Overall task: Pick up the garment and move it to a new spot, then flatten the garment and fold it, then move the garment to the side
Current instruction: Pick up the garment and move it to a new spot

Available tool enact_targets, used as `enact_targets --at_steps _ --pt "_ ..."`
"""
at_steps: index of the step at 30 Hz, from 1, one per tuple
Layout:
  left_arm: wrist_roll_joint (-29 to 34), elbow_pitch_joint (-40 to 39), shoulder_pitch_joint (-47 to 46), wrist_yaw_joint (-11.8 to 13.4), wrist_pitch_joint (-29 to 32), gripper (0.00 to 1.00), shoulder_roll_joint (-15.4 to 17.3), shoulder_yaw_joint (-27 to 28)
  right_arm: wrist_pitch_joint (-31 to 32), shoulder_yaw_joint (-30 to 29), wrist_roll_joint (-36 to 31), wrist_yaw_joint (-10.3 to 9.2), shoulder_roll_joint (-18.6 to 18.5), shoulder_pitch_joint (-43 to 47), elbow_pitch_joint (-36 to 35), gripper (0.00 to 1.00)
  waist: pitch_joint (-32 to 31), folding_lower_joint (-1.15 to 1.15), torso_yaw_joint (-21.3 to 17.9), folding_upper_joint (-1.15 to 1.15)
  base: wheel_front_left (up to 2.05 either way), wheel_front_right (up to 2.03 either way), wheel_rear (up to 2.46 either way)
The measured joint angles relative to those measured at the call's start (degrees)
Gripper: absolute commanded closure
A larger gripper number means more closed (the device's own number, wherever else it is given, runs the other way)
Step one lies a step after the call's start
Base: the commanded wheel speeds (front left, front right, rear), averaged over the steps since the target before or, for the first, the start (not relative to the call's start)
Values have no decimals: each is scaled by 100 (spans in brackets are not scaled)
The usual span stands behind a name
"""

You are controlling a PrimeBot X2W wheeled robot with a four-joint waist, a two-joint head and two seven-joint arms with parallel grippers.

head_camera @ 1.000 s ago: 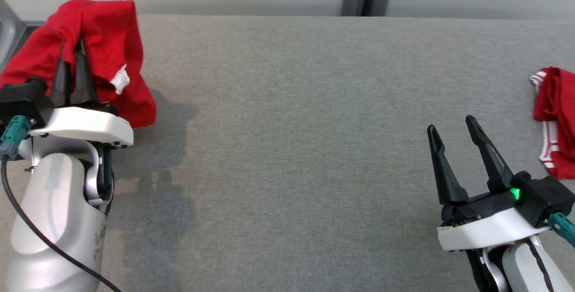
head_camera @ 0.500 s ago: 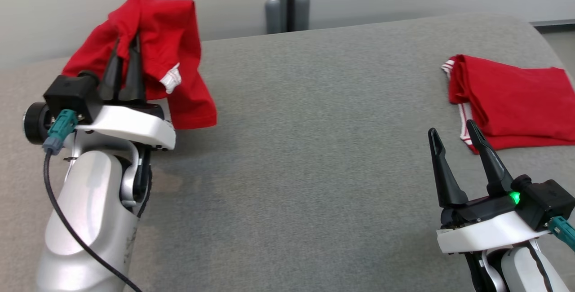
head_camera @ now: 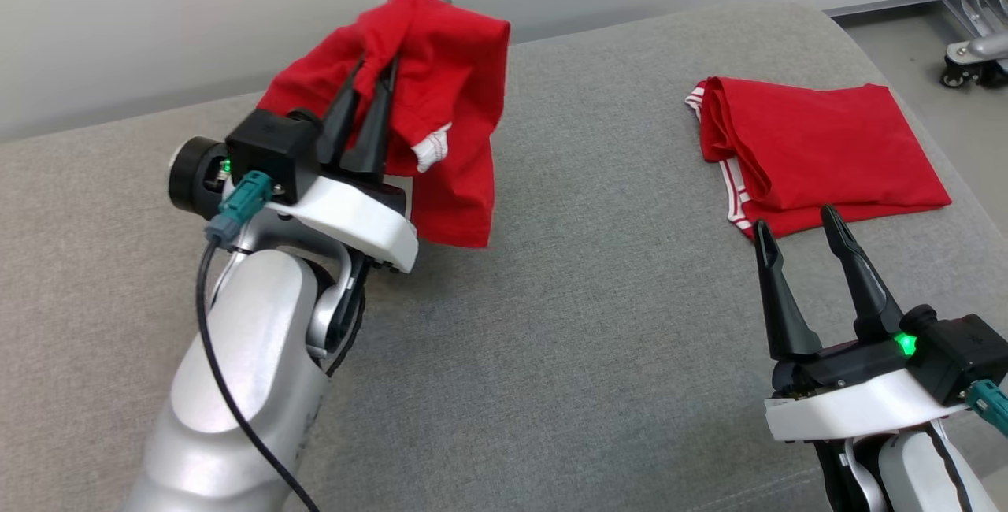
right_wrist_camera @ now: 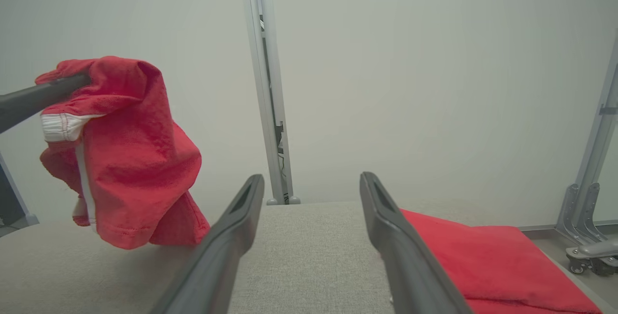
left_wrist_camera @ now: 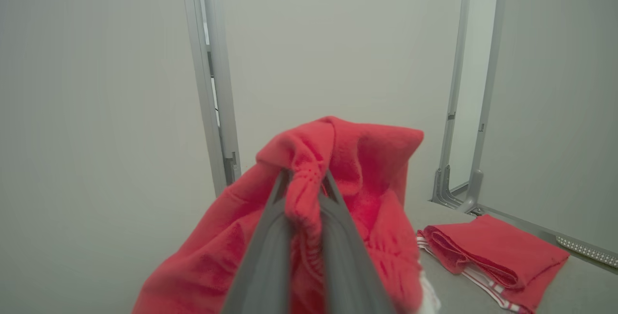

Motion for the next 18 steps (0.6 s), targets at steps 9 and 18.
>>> enact_targets --at_steps 9,18 --pt "-2 679 44 -43 114 100 -88 -412 0 -19 -1 0 45 -29 -21 0 164 0 -115 0 0 0 0" --pt "-27 1901 90 -181 35 100 -151 -754 0 44 -1 0 108 -121 -5 0 338 0 -106 0 0 0 0"
